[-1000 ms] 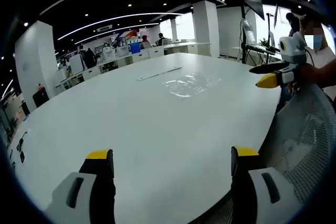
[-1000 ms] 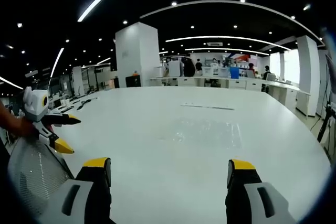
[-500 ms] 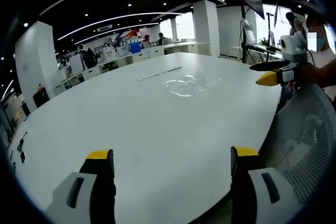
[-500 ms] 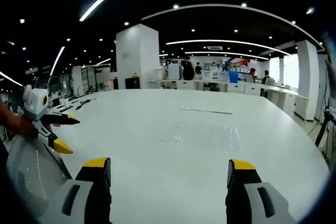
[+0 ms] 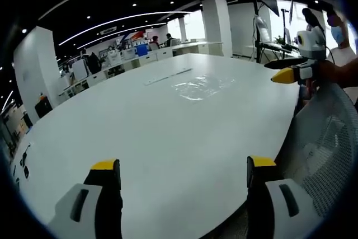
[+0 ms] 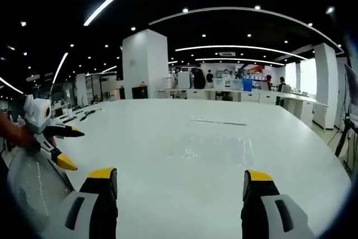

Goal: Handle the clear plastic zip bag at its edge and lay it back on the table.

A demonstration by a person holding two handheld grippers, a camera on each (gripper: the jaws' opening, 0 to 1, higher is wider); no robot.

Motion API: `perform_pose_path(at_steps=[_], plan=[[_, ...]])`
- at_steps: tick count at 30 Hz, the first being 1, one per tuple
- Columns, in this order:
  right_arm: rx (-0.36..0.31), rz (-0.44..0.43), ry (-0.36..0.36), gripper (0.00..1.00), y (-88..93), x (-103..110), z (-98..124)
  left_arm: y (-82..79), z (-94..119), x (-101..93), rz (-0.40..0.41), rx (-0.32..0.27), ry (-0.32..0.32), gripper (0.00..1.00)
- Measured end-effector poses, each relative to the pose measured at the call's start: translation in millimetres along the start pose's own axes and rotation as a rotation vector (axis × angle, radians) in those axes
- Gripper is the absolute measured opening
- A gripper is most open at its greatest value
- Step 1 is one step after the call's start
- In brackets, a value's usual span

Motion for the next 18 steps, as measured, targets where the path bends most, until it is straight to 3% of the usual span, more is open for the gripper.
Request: perform_pose_path(at_steps=[18], plan=[[0.018, 0.000, -0.025, 0.96, 1.3, 5.6, -1.3, -7.6, 5.4, -2.4, -0.002, -0.005, -0.010, 0.93]])
Point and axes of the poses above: the point that each gripper's makers call its tool centre point, and the gripper's own axes: z roughly backward along the fingers, x roughly to its left, y roughly out of its underside, the point moved 3 cm from there along z, roughly backward along the fingers, and after that the axes turned 3 degrees about -z, right-handed, at the moved point
